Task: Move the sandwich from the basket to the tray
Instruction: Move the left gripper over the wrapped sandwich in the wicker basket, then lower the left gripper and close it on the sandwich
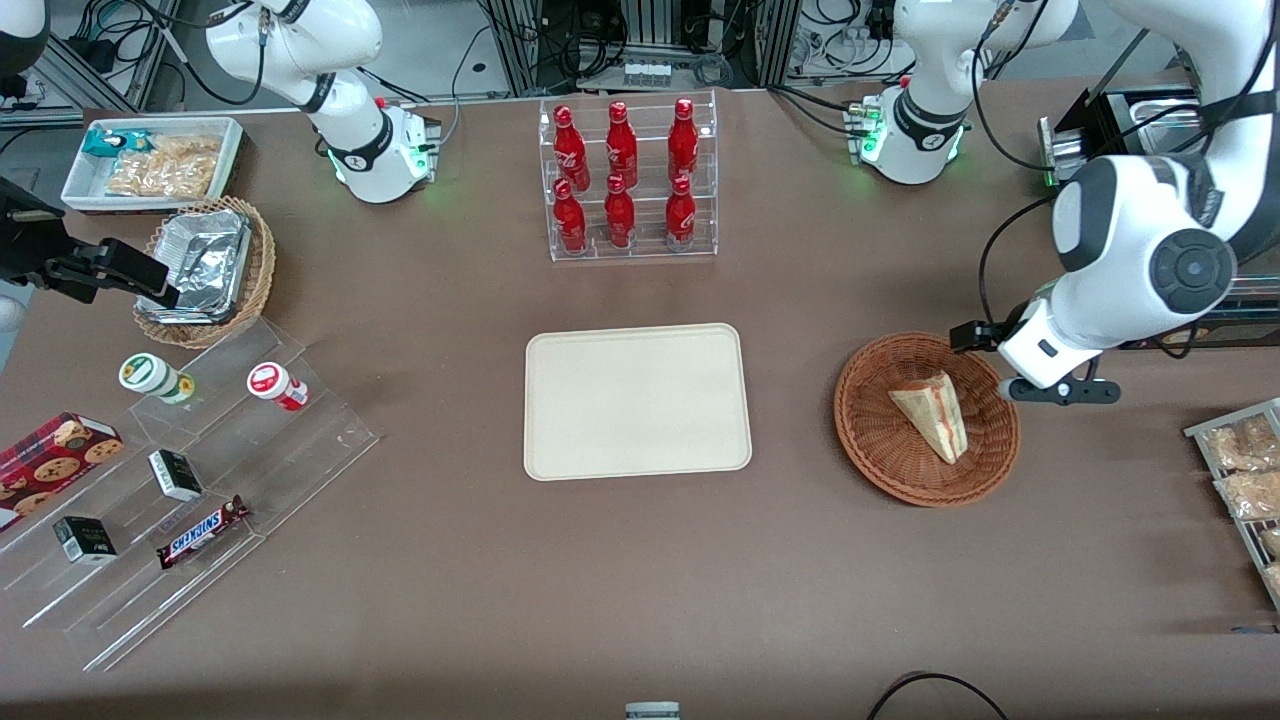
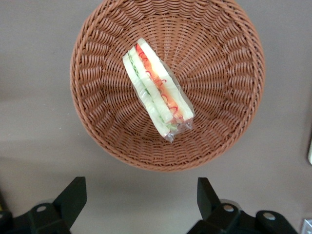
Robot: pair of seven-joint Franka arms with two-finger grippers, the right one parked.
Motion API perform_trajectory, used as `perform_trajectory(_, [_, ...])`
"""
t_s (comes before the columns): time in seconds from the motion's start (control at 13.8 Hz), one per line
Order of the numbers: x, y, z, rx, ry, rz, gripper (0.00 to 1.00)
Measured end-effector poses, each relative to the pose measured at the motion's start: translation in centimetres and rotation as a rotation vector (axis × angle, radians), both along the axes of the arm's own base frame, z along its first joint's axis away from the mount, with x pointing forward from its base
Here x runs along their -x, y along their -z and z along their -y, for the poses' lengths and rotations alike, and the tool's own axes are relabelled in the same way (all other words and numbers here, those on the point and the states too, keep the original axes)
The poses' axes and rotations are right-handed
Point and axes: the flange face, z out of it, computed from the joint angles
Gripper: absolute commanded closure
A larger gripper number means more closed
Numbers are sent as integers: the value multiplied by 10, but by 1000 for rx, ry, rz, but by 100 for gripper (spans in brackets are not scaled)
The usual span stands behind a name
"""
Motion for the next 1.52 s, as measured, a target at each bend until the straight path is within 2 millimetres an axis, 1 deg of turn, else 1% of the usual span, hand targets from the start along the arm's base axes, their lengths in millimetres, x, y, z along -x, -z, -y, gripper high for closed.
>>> perform_trajectory(0.15, [3,13,0,0,-10,23,0])
perform_trajectory(0.36, [6,27,0,-11,-123,84,0])
perform_trajectory(0.73, [13,45,24,-43,-376,111,0])
perform_trajectory(0.87, [11,52,29,-52,-508,131,0])
perform_trajectory(1.09, [7,71,37,-60,-665,154,0])
perform_trajectory(1.31, [5,83,36,-63,-702,156,0])
perform_trajectory(1.52, [5,101,34,-71,-705,145,0])
